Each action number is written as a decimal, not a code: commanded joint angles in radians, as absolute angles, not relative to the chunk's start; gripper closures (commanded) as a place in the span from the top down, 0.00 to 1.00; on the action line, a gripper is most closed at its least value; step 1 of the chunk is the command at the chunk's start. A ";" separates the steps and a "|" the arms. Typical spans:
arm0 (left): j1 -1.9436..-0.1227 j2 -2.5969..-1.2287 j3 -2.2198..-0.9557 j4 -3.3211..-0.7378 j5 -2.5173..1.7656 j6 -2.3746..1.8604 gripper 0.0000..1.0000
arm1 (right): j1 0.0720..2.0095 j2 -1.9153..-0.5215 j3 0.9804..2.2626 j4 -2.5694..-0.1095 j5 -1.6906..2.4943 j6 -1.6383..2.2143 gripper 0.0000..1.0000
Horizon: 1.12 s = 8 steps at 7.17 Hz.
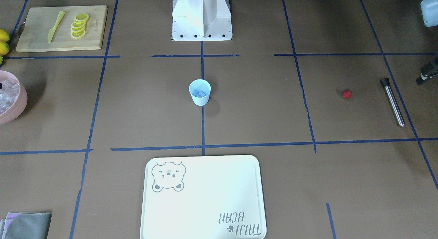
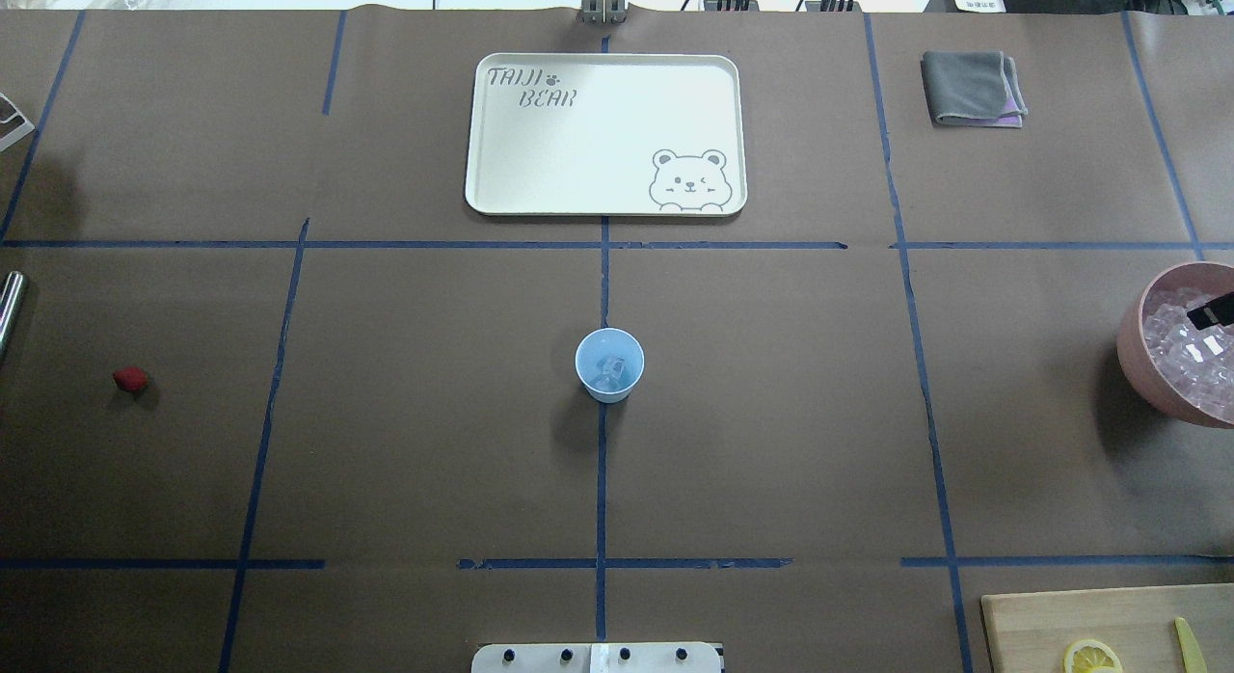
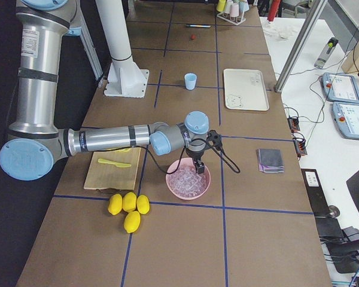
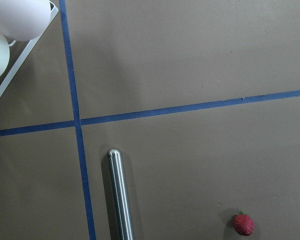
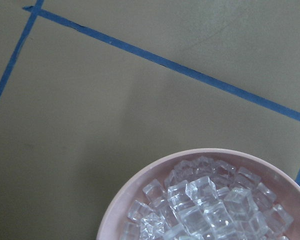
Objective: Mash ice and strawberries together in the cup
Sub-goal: 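Lower the right gripper into the bowl toward an ice cube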
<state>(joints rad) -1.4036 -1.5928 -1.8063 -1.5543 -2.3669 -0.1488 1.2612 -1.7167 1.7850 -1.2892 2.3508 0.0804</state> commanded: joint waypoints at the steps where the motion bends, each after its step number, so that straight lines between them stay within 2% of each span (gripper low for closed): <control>1: -1.404 -1.594 -1.806 -1.555 -2.367 -0.149 1.00 | 1.261 -1.717 1.738 -1.286 2.352 0.077 0.81; 4: -1.404 -1.595 -1.805 -1.555 -2.367 -0.149 1.00 | 1.223 -1.724 1.733 -1.284 2.342 0.066 0.69; 8: -1.404 -1.595 -1.807 -1.555 -2.368 -0.149 1.00 | 1.209 -1.733 1.727 -1.285 2.341 0.066 0.64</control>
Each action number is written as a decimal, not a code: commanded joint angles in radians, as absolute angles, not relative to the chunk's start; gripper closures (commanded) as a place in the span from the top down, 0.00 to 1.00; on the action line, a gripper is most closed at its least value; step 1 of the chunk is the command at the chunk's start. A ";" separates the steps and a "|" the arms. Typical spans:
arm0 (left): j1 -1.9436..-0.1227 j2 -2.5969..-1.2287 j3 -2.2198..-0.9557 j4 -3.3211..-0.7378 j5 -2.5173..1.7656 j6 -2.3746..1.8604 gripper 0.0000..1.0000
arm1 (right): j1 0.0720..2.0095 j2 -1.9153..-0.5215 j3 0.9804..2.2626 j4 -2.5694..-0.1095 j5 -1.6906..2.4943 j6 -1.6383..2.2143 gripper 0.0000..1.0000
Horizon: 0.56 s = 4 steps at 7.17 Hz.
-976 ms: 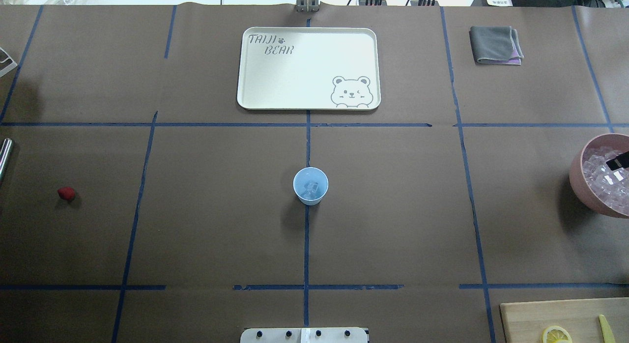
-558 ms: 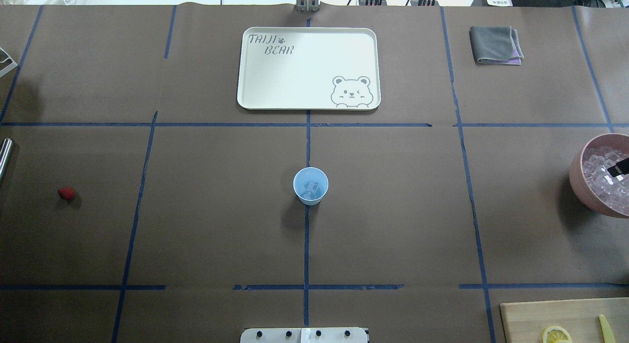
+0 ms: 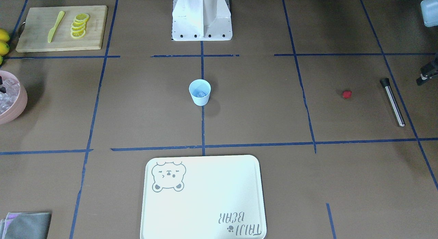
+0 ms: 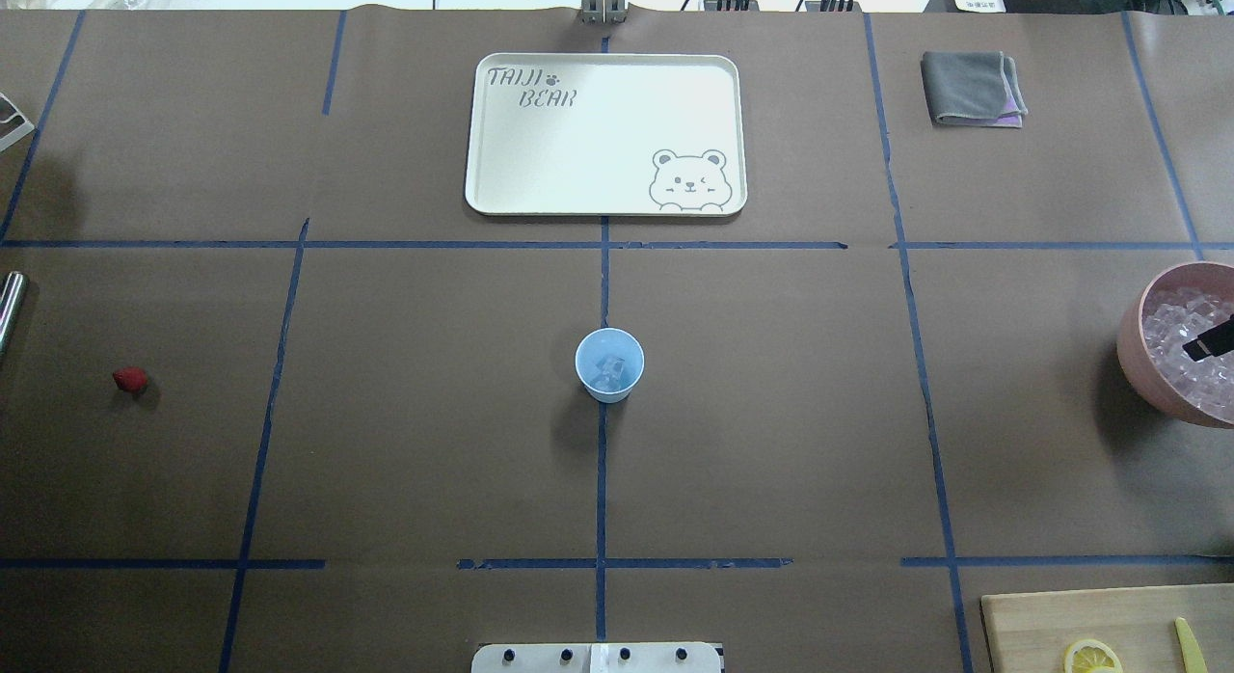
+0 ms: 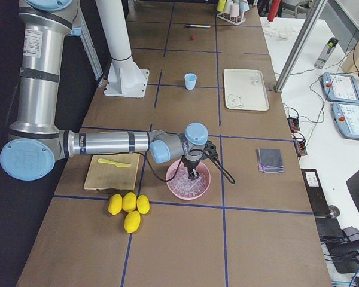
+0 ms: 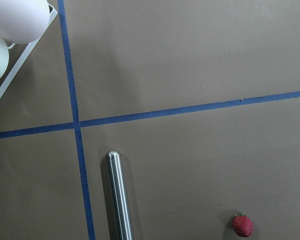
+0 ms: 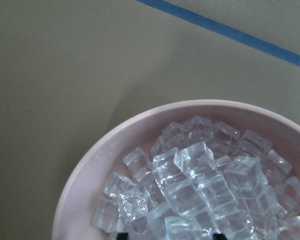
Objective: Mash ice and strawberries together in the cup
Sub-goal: 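Lower the right gripper into the bowl toward an ice cube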
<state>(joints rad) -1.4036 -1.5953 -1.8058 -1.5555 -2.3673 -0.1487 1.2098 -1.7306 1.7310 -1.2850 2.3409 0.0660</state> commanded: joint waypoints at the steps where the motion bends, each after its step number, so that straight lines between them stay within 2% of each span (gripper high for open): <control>1: -1.404 -1.595 -1.807 -1.555 -2.368 -0.147 1.00 | 1.207 -1.733 1.721 -1.287 2.339 0.066 0.64; 4: -1.404 -1.595 -1.807 -1.555 -2.368 -0.149 1.00 | 1.195 -1.732 1.712 -1.287 2.338 0.066 0.63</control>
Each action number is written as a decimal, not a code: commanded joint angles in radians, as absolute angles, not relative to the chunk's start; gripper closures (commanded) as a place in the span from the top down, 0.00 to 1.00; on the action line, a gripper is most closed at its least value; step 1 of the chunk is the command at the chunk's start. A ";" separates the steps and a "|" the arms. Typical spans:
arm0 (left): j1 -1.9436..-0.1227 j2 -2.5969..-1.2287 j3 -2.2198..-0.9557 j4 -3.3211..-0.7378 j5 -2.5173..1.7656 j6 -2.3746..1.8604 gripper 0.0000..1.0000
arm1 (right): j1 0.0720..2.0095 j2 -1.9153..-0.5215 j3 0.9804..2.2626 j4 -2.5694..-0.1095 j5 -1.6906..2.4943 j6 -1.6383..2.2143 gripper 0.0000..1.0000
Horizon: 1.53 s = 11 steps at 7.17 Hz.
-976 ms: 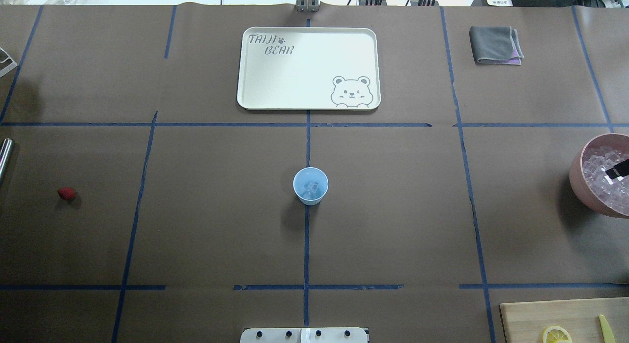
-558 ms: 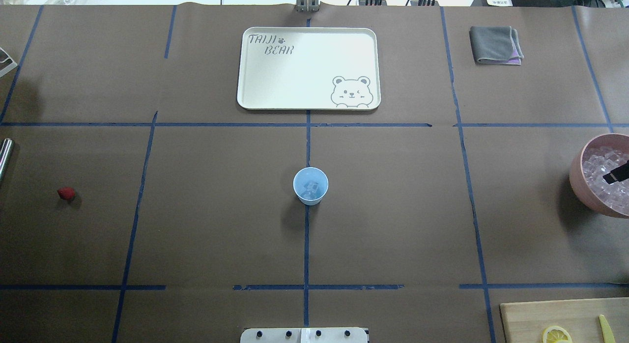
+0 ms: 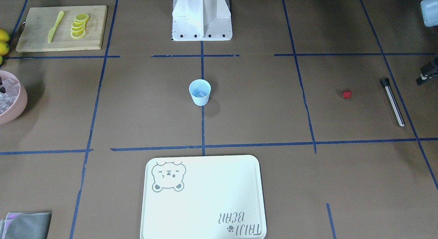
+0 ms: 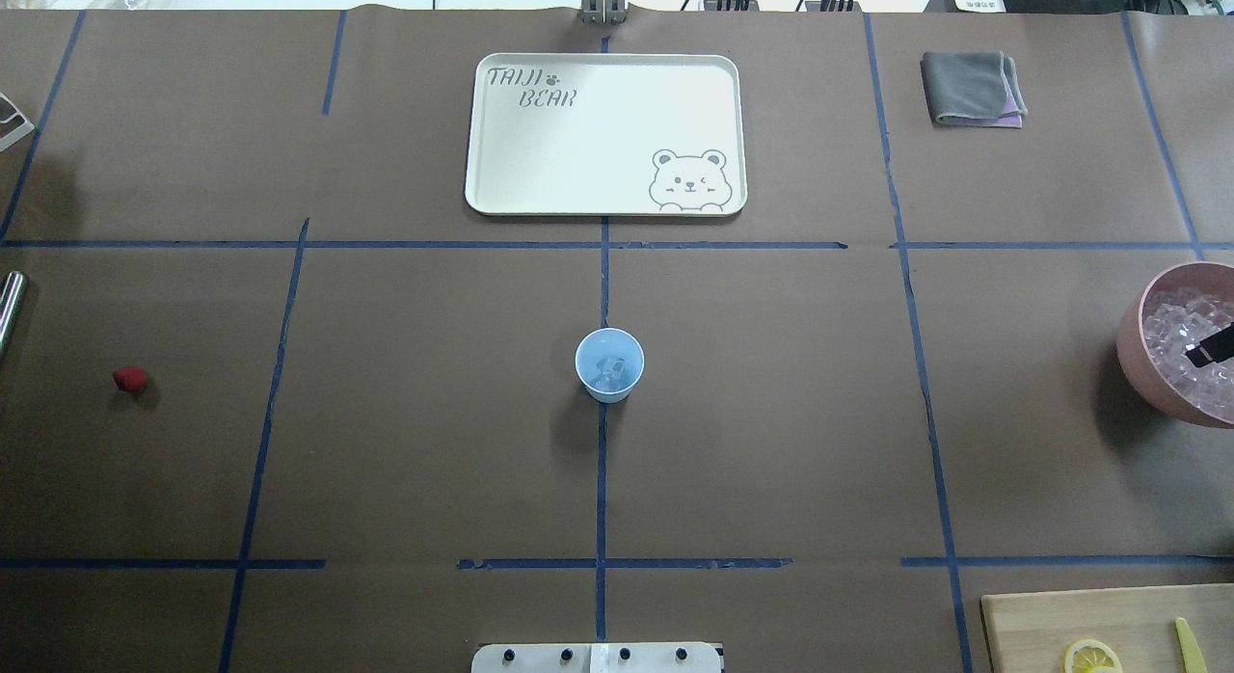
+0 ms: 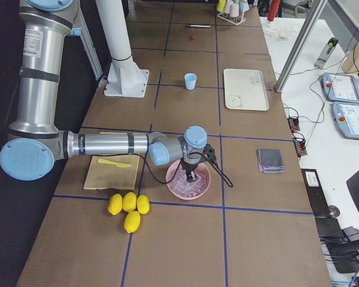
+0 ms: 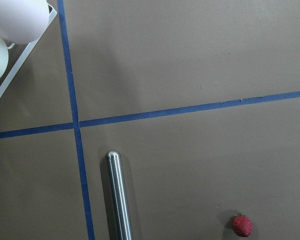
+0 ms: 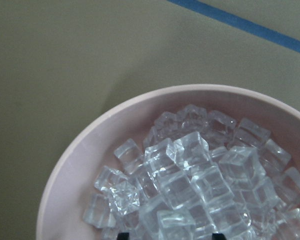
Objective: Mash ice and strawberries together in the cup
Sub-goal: 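Lower the right gripper into the bowl toward an ice cube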
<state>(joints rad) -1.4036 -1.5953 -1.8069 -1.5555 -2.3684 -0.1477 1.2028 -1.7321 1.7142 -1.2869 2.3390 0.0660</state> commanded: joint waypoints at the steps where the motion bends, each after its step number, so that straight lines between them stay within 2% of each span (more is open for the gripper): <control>1: -1.404 -1.595 -1.807 -1.555 -2.368 -0.147 1.00 | 1.192 -1.730 1.710 -1.287 2.338 0.066 0.62; 7: -1.404 -1.597 -1.807 -1.555 -2.368 -0.147 1.00 | 1.189 -1.730 1.697 -1.285 2.338 0.066 0.57; 8: -1.404 -1.597 -1.807 -1.555 -2.368 -0.147 1.00 | 1.189 -1.732 1.698 -1.285 2.338 0.066 0.43; 9: -1.404 -1.597 -1.807 -1.555 -2.368 -0.147 1.00 | 1.189 -1.733 1.698 -1.285 2.338 0.066 0.21; 10: -1.404 -1.597 -1.807 -1.555 -2.368 -0.147 1.00 | 1.189 -1.730 1.700 -1.285 2.338 0.066 0.07; 11: -1.405 -1.595 -1.807 -1.555 -2.368 -0.147 1.00 | 1.190 -1.730 1.707 -1.285 2.338 0.066 0.00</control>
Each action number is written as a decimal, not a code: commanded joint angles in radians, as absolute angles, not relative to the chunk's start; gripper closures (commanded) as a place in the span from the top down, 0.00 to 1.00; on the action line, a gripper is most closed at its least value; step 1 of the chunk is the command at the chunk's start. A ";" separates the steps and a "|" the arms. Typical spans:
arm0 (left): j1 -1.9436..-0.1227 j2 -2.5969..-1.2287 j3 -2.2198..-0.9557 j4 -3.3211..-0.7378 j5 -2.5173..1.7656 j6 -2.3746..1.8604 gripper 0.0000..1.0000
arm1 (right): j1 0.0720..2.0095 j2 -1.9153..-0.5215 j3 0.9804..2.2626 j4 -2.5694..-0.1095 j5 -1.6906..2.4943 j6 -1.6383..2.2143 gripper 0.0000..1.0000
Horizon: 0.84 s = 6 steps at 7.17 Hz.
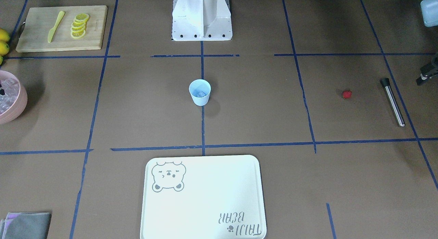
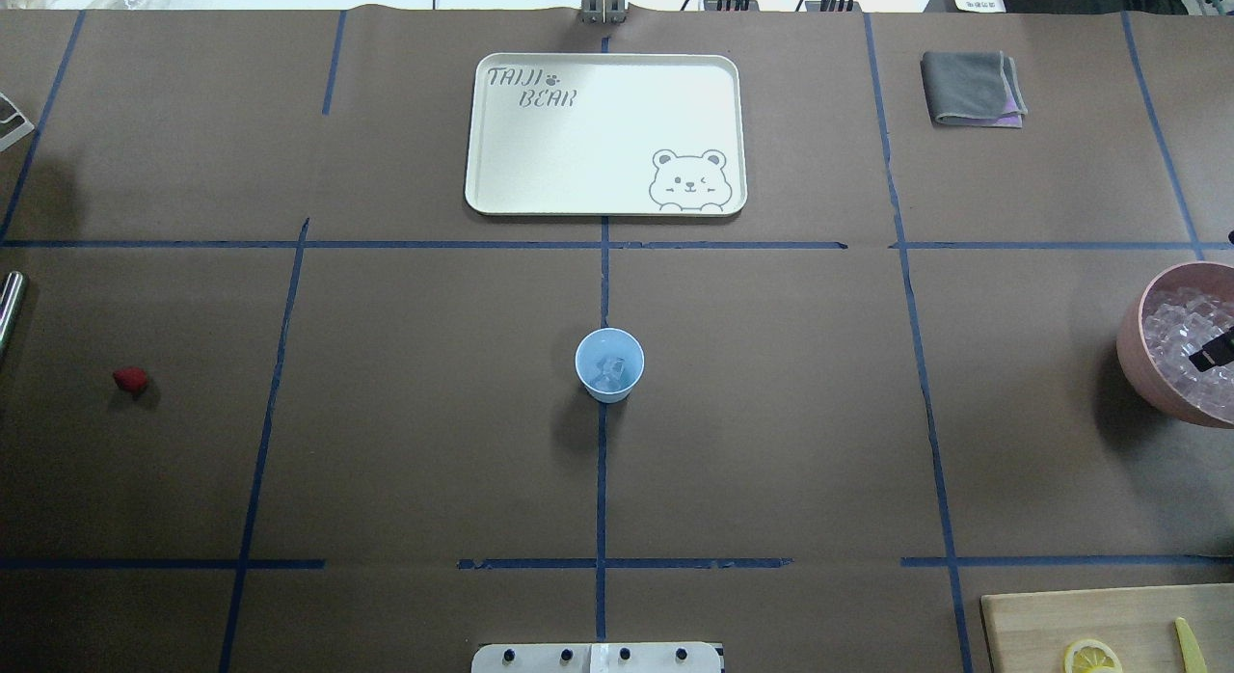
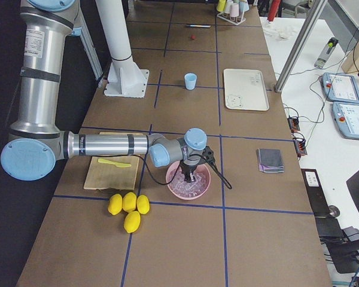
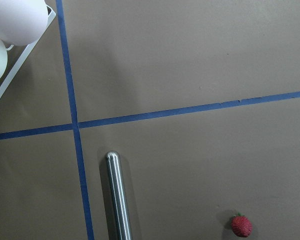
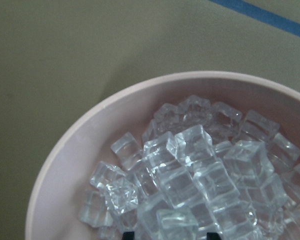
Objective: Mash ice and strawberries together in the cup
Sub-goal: 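Grasp an ice cube with the right gripper and lift it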
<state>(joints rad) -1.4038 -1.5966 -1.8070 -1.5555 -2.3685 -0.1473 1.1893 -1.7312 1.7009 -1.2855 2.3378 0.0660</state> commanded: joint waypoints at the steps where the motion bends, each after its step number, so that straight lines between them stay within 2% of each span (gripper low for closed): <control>1: -1.405 -1.595 -1.807 -1.555 -2.368 -0.147 1.00 | 1.192 -1.729 1.715 -1.285 2.339 0.066 0.00; 4: -1.405 -1.595 -1.807 -1.557 -2.368 -0.147 1.00 | 1.222 -1.732 1.761 -1.295 2.345 0.067 0.00; 6: -1.405 -1.594 -1.807 -1.557 -2.368 -0.147 1.00 | 1.267 -1.729 1.955 -1.441 2.350 0.086 0.00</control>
<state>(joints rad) -1.4051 -1.5949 -1.8070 -1.5570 -2.3685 -0.1473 1.2445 -1.7356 1.8330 -1.3369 2.3491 0.0726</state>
